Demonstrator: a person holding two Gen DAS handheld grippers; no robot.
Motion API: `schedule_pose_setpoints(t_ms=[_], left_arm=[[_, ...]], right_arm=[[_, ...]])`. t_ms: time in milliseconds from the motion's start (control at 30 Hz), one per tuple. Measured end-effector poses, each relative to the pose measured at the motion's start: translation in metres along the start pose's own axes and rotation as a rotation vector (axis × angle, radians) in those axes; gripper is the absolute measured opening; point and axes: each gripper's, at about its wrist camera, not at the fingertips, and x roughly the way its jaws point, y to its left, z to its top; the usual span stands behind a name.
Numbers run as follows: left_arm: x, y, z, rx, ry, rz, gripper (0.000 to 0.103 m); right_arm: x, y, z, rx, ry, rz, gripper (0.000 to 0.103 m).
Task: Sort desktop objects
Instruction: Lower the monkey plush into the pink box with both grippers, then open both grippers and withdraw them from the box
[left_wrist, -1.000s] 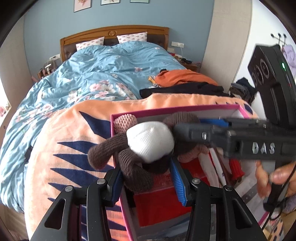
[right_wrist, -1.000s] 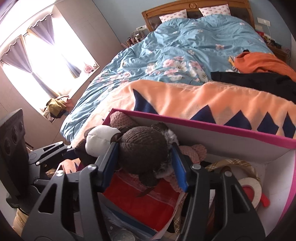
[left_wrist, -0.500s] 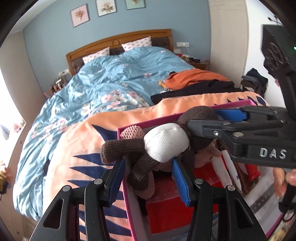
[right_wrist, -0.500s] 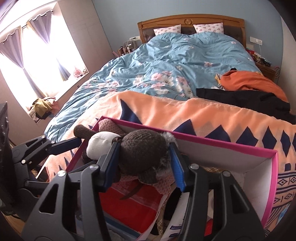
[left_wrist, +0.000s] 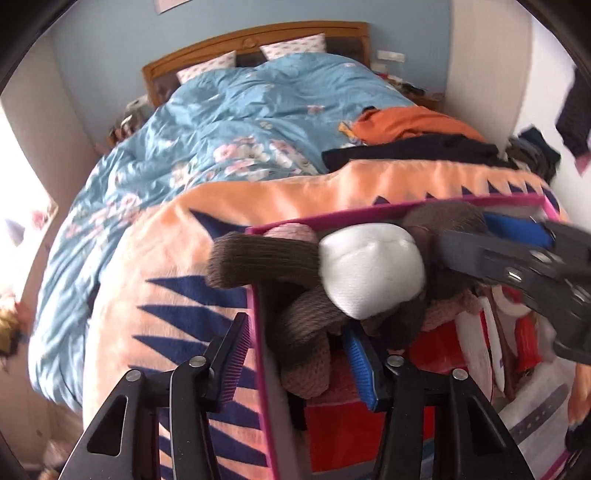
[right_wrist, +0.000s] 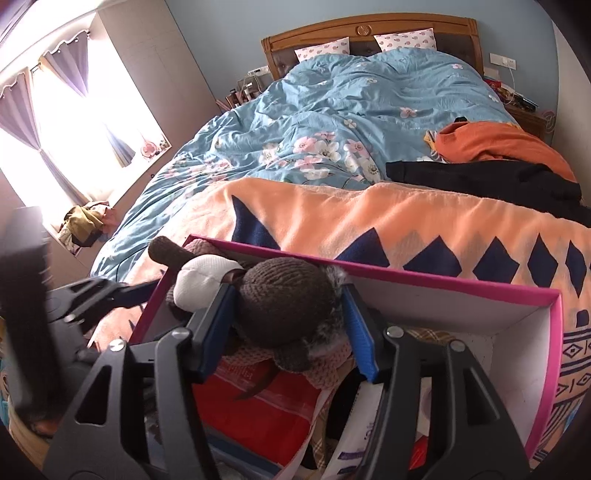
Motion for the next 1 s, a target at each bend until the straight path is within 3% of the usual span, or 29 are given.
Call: schedule_pose_setpoints(t_ms=[233,367,667,800,867,1000], left_arm=[[-0.006,0.003,-0.005,-0.011,-0.033,-0.026,0.051],[-0.013,0.002,-0.005,-0.006,-0.056,-0.024,0.051],[-0.034,-0.006,-0.013,-0.002,-0.120,-0.023,0.053],[-0.050,-0.010,-0.022,-0.004,-0.161,-0.056,0.065],[-0.062,-0.012,-0.029,-0.007,-0.197,-0.056,0.068],[-0.092,-0.020,-0.046,0.005,-0.273,-0.037,0.084]], right_arm=[[-0.012,0.002,-0.009,-0.022,-0.001,0.014,0.060],[-0.005,0.008,-0.009,-0.059,0.018,-0.029,0.049],[0.002,0.007,-0.008,-0.030,0.029,-0.029,0.053],[-0.005,0.004,-0.010,-0.008,0.012,-0.015,0.053],[-0.013,0.003,-0.012,0.002,-0.010,0.005,0.055],[-0.043,0.009,-0.023,-0.023,-0.072,0.026,0.058]])
